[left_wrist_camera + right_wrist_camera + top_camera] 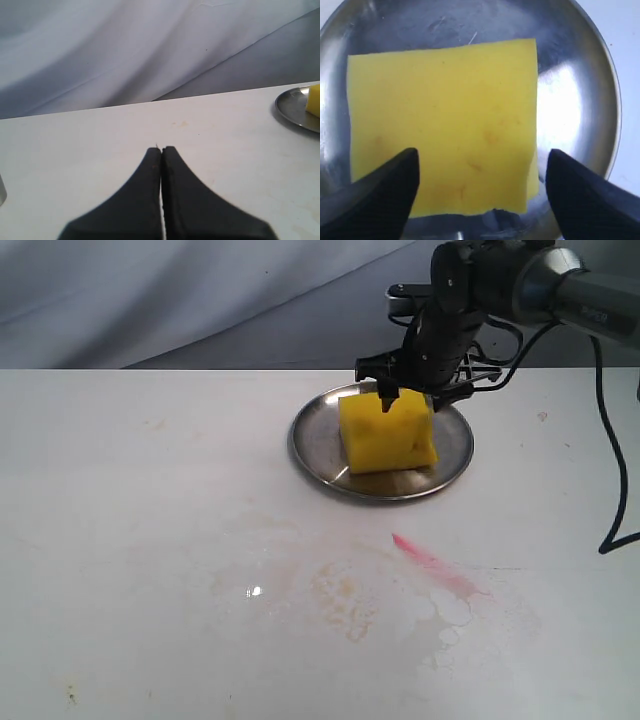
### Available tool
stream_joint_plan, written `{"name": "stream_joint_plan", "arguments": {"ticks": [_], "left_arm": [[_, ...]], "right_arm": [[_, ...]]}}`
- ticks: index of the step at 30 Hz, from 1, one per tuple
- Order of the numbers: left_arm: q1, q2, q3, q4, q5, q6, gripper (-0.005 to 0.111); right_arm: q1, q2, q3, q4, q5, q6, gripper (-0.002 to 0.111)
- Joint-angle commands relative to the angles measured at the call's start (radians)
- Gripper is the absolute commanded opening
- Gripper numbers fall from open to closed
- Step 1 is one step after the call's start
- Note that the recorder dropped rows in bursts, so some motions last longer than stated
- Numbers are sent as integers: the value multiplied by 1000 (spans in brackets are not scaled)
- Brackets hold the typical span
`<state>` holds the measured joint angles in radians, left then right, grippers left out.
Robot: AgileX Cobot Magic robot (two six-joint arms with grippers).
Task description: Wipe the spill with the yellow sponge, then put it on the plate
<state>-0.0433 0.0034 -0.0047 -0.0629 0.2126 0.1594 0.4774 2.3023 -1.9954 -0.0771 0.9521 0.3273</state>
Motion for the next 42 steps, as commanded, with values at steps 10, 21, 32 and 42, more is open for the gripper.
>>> {"name": "stream_joint_plan", "arguments": {"ticks": [10, 21, 32, 42], "left_arm": [[-5, -3, 5, -6, -7, 0, 0], [-5, -3, 5, -6, -7, 0, 0], [-5, -3, 5, -6, -7, 0, 0], [-5, -3, 5, -6, -7, 0, 0]], "right_arm": [[2, -387, 141, -112, 154, -90, 59], [-3, -1046, 892, -90, -298, 129, 25], [-151, -1584, 1381, -109, -608, 138, 13], [-303, -1913, 1760, 40, -823, -27, 0]]}}
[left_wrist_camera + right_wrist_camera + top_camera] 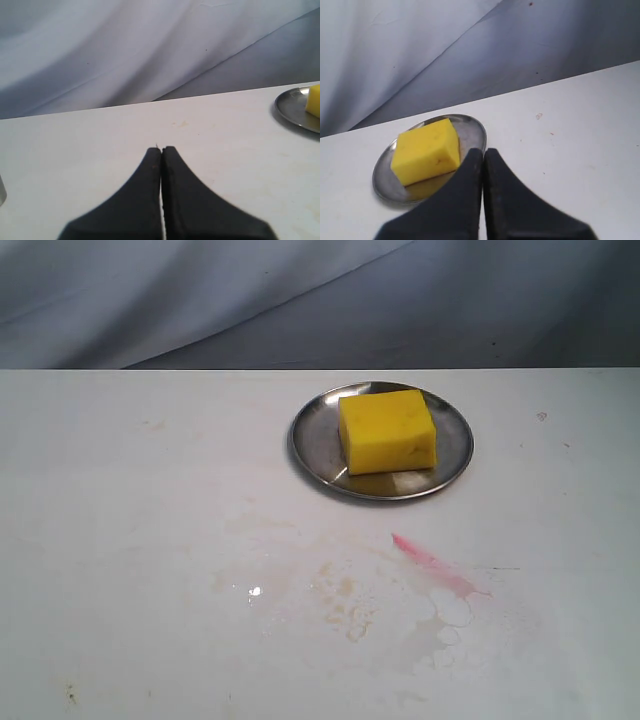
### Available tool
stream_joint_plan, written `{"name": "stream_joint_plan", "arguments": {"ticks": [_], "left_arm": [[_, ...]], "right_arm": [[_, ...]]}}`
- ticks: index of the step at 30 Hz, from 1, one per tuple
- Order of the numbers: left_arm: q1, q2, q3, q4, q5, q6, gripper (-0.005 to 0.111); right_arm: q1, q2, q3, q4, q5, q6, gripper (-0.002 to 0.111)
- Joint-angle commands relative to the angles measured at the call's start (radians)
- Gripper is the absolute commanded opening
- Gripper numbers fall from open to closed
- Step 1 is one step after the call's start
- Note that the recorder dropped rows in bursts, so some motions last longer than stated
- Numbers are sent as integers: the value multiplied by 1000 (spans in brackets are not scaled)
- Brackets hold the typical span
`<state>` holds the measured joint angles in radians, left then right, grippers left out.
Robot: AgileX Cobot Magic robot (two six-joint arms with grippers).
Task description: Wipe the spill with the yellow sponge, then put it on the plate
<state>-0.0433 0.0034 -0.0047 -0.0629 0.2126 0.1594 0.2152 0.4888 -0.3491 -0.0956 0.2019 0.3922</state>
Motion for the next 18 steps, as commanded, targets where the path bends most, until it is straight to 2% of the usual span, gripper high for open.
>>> {"name": "stream_joint_plan", "arguments": {"ticks": [1, 9, 13, 18], "left_arm": [[-5, -3, 5, -6, -7, 0, 0], [-5, -3, 5, -6, -7, 0, 0], [-5, -3, 5, -6, -7, 0, 0], [-5, -3, 5, -6, -7, 0, 0]], "right_arm": [[-47, -123, 139, 61, -91, -114, 0], [-79, -373, 349, 137, -188, -317, 0], [-84, -489, 349, 142, -143, -362, 0], [-122, -489, 349, 152, -132, -416, 0]]}}
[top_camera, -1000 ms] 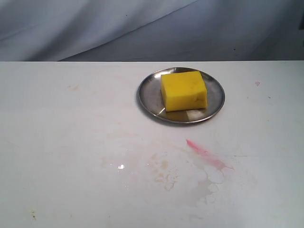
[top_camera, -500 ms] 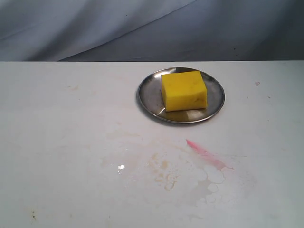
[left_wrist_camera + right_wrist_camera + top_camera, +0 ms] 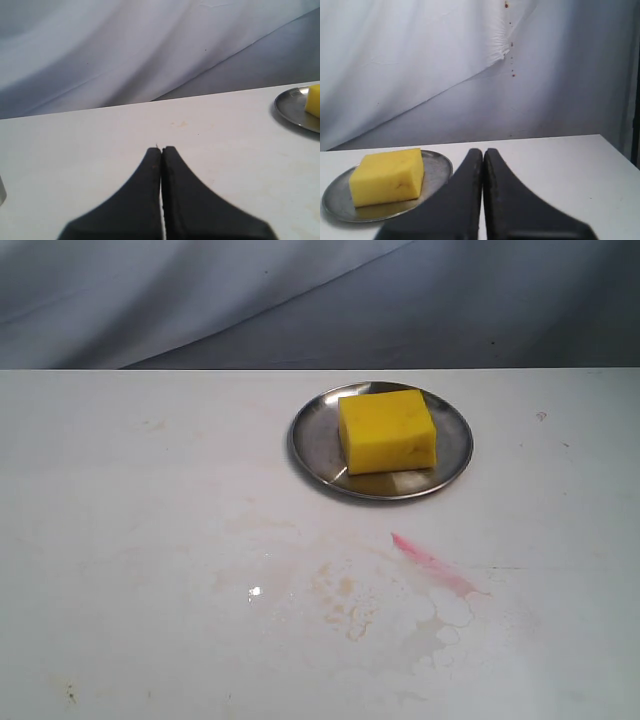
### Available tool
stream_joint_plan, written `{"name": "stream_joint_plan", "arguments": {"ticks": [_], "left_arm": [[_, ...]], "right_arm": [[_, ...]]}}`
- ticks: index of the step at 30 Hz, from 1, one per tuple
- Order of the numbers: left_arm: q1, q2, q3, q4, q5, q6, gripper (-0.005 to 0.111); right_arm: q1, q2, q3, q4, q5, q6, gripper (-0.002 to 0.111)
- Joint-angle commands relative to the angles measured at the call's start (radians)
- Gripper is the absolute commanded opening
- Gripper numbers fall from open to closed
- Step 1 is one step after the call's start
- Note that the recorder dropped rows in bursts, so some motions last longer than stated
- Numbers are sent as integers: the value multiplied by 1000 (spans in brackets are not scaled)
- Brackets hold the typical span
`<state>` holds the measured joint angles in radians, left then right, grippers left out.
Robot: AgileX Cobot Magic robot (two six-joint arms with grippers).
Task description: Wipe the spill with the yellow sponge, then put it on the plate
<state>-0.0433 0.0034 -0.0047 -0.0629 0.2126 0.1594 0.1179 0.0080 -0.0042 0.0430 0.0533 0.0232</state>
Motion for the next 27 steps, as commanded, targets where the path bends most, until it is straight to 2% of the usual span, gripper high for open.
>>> {"name": "stream_joint_plan", "arguments": {"ticks": [1, 8, 27], "left_arm": [[-5, -3, 5, -6, -7, 0, 0], [-5, -3, 5, -6, -7, 0, 0], [-5, -3, 5, -6, -7, 0, 0]], "right_arm": [[-26, -8, 4, 10, 18, -47, 0], [-26, -8, 4, -50, 41, -45, 0], [-26, -8, 4, -50, 41, -45, 0]]}}
